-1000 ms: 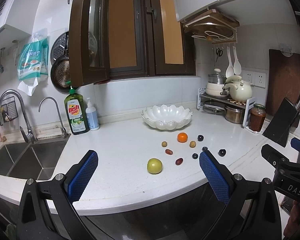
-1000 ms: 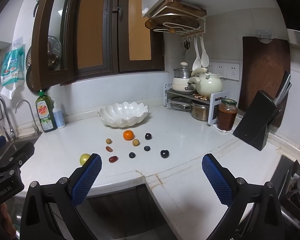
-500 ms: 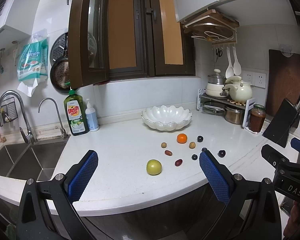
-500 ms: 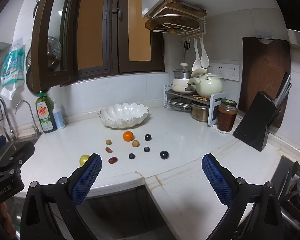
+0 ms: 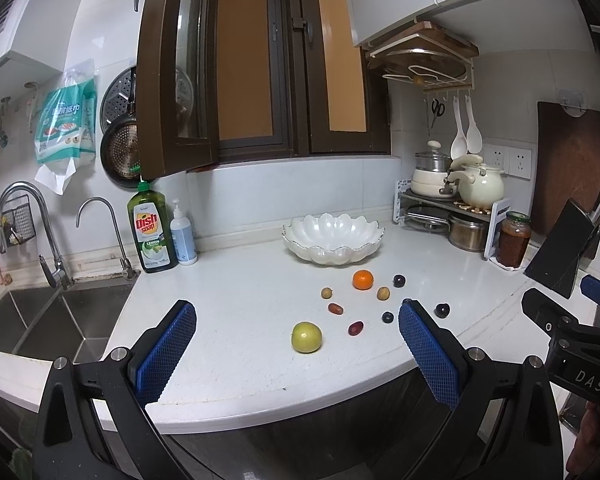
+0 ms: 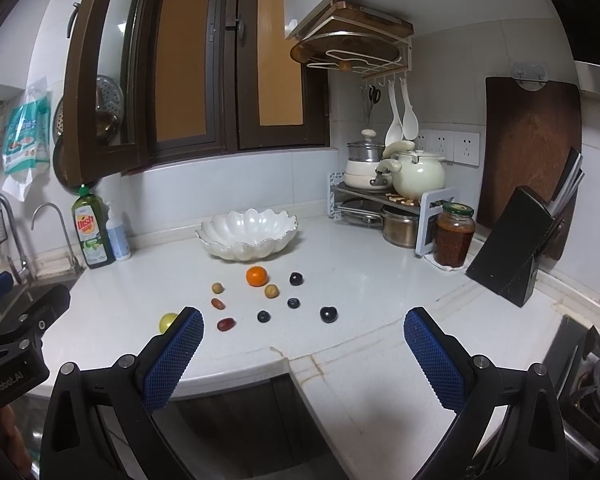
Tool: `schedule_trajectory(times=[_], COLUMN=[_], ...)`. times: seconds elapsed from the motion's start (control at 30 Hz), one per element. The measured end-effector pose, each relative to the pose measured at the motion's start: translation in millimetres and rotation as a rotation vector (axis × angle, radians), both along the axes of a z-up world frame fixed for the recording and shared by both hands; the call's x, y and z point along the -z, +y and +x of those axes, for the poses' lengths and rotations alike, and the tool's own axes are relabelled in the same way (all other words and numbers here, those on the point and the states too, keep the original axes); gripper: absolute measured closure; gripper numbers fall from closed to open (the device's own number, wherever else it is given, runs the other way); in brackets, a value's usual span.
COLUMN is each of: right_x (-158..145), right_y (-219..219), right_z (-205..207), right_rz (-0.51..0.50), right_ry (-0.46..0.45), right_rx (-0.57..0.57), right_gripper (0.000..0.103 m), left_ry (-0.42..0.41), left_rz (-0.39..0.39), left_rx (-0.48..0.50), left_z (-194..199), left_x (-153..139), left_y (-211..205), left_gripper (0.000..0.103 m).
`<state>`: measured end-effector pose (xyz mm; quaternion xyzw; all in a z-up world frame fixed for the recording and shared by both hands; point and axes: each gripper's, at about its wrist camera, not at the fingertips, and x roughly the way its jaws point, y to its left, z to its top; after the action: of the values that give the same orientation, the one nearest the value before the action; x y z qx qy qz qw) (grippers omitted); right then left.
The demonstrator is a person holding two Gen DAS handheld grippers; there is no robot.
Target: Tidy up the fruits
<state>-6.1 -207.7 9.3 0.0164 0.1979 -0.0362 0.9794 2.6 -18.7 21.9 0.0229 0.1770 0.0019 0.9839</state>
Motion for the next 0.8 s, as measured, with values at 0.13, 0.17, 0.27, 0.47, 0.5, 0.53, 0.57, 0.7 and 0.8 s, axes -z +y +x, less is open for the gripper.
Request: schedule_trajectory(times=[0.13, 0.17, 0.27, 0.47, 0.5, 0.53, 0.57, 0.7, 0.8], right_x=[0.6, 0.7, 0.3, 0.8, 0.9, 1.2, 1.2, 2.7, 5.3], right_y=[-0.9, -1.4, -1.7, -1.5, -1.6, -1.9, -2.7, -3.6, -4.0], right_z=[-0.6, -0.4, -0.2, -0.5, -0.5, -0.3, -0.1, 3.7, 9.2], right_rz=[0.002, 0.003, 0.003, 0.003, 0.004, 0.005, 0.007, 0.013, 0.017], right_ry=[0.000, 0.001, 0.001, 0.002, 0.003, 0.004, 0.004, 0.013, 0.028], right_rx=[-0.003, -0.005, -0.005, -0.002, -0.002, -0.001, 0.000, 0.001, -0.003], right_gripper=[0.001, 0.001, 0.001, 0.001, 0.001, 0.001, 0.001, 0.001, 0.001], left_ry=[-0.004, -0.004, -0.006, -0.006, -0.004, -0.004, -0.004, 0.001, 0.011], left_rz=[-0.002, -0.002, -0.001, -0.002, -0.001, 0.000, 0.001, -0.001, -0.003], left_rx=[0.002, 0.002, 0.001, 0.002, 0.001, 0.000, -0.001, 0.000, -0.003], left_z=[-0.6, -1.5, -0.8, -1.5, -0.6, -1.4, -2.1, 0.5, 5.6], left_x=[1.0, 2.1, 1.5, 2.7, 2.0, 2.7, 3.6, 4.0, 6.5], left_y=[0.0, 1.3, 0.7, 1.5, 0.8, 1.0, 1.0, 1.4, 2.5], left_gripper=[0.000, 0.000, 0.000, 0.000, 0.000, 0.000, 0.000, 0.000, 0.000])
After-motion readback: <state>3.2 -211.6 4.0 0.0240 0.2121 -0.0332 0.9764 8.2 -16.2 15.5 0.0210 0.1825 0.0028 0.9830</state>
